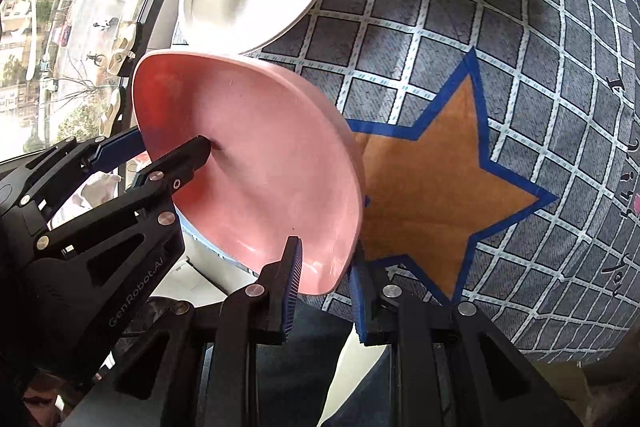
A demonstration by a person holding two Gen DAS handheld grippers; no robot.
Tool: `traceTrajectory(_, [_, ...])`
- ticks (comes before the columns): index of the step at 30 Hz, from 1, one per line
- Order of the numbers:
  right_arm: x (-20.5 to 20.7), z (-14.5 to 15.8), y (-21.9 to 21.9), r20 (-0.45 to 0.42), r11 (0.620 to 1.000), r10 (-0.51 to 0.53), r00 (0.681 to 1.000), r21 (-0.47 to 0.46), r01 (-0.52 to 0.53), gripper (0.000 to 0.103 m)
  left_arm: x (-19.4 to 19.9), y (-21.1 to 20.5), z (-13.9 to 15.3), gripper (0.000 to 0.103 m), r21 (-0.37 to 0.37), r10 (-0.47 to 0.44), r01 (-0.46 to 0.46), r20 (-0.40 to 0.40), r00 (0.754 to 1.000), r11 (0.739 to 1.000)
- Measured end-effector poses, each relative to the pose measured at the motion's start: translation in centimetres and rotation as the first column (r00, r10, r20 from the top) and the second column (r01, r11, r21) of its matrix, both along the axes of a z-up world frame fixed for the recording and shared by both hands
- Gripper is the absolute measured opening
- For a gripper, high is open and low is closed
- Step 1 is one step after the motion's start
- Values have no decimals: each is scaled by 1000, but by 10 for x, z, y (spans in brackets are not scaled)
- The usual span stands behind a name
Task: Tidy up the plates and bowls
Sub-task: 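Carry the pink plate onto the blue plate with both grippers, then open them, then grasp a white bowl's rim with the left gripper while the right gripper grasps it too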
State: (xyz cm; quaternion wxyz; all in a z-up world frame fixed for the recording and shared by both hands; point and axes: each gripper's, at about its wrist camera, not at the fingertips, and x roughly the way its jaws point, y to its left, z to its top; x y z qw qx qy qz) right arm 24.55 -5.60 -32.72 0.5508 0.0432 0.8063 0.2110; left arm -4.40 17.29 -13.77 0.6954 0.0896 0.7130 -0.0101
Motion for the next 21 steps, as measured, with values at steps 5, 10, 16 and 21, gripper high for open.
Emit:
traceTrajectory(5, [-11,-11,21,-17,999,52,999,7,-52,25,-8,9,-10,39,25,6,-6,-13,1000,1000])
traceTrajectory(10, [-3,-18,32,-51,1000,31,998,0,-31,25,-9,16,-23,43,26,14,-13,-26,1000,1000])
traceTrajectory(16, [3,-14,30,-44,1000,30,999,-5,-30,29,-8,27,-25,73,48,66,-65,-23,998,997])
traceTrajectory(21, [20,-3,-7,15,999,-52,999,-11,52,82,-8,38,-19,80,41,108,-108,-11,994,993])
